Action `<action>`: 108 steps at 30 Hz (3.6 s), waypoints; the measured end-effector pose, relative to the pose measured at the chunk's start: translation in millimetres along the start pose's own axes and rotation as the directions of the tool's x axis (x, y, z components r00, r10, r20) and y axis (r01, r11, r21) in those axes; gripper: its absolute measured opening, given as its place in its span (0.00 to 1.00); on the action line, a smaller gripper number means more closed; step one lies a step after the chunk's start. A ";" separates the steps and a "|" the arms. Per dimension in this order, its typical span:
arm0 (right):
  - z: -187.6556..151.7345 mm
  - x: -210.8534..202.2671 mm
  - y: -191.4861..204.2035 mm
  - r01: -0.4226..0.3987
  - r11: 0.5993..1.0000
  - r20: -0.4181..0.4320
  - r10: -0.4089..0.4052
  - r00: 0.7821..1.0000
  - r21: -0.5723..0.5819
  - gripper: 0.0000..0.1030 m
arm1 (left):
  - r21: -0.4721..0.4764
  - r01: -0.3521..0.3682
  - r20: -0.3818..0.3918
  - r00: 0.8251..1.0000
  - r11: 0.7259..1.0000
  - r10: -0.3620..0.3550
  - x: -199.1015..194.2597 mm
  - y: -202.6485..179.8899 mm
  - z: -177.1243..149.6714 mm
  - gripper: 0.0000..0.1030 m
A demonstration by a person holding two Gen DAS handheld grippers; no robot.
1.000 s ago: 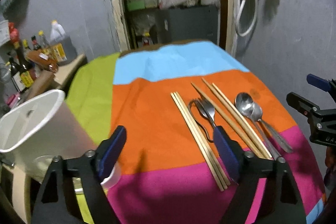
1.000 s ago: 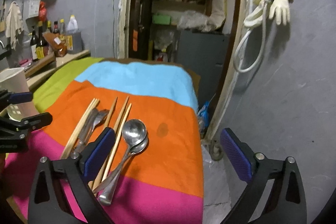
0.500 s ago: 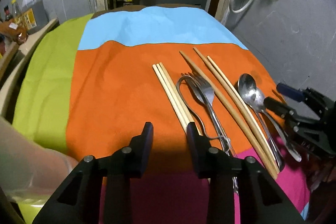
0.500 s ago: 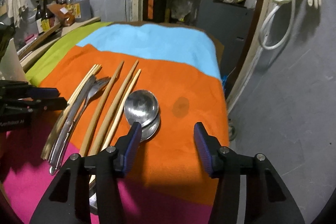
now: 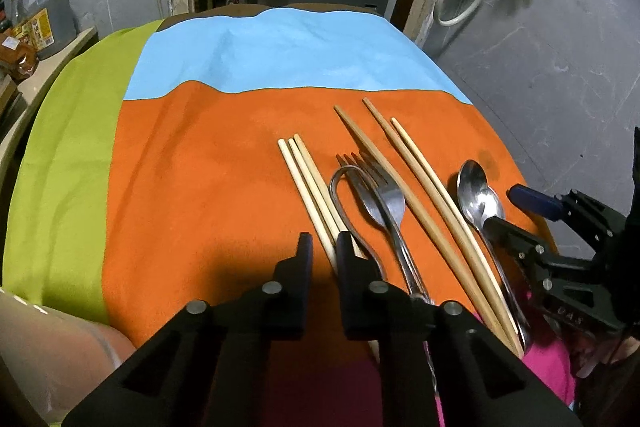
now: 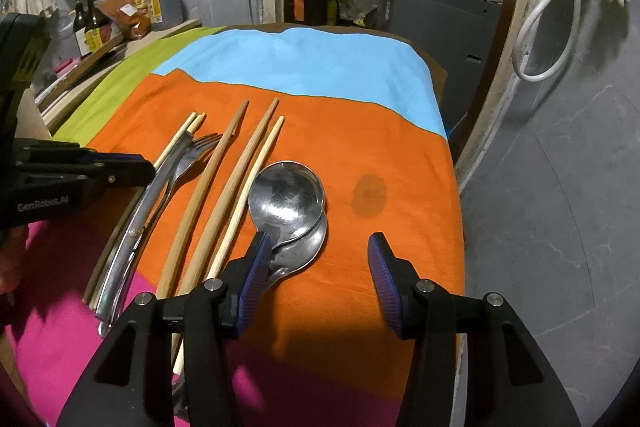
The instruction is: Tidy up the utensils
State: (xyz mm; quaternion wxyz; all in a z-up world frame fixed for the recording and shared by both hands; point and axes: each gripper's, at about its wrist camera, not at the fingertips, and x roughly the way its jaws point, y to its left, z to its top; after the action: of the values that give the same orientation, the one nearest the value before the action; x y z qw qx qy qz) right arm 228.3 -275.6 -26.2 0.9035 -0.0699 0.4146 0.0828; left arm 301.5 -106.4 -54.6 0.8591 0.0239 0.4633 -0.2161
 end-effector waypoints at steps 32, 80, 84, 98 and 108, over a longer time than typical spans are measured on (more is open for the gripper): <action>-2.2 4.9 21.7 -0.031 0.992 -0.055 0.024 0.998 -0.121 0.35 | 0.061 -0.107 -0.028 0.994 0.992 0.109 -4.6 -11.6 -17.9 0.05; -22.8 -8.4 -31.9 -0.280 0.898 0.026 0.288 0.957 0.338 0.04 | -0.165 0.068 -0.097 0.992 0.984 -0.084 -24.5 0.5 -30.6 0.03; -35.9 -25.9 -28.8 -0.294 0.884 0.090 0.281 0.956 0.363 0.03 | -0.131 0.079 -0.031 0.996 0.988 -0.084 -42.9 -10.4 -45.9 0.03; -22.6 -111.7 43.1 -0.230 0.951 0.463 0.112 0.879 0.206 0.02 | -0.108 -0.012 0.408 0.911 0.994 0.056 -133.2 -26.6 -66.7 0.03; 37.5 -140.5 106.4 -0.248 0.965 0.695 0.119 0.709 0.087 0.02 | -0.149 -0.031 0.618 0.777 0.988 0.117 -211.3 14.3 -49.2 0.03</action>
State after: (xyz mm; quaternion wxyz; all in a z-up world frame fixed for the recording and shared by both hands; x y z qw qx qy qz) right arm 143.5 -177.2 98.8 0.9820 0.0864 0.0629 0.1557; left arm 167.6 -7.8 85.5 0.9715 -0.0871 0.1642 -0.1471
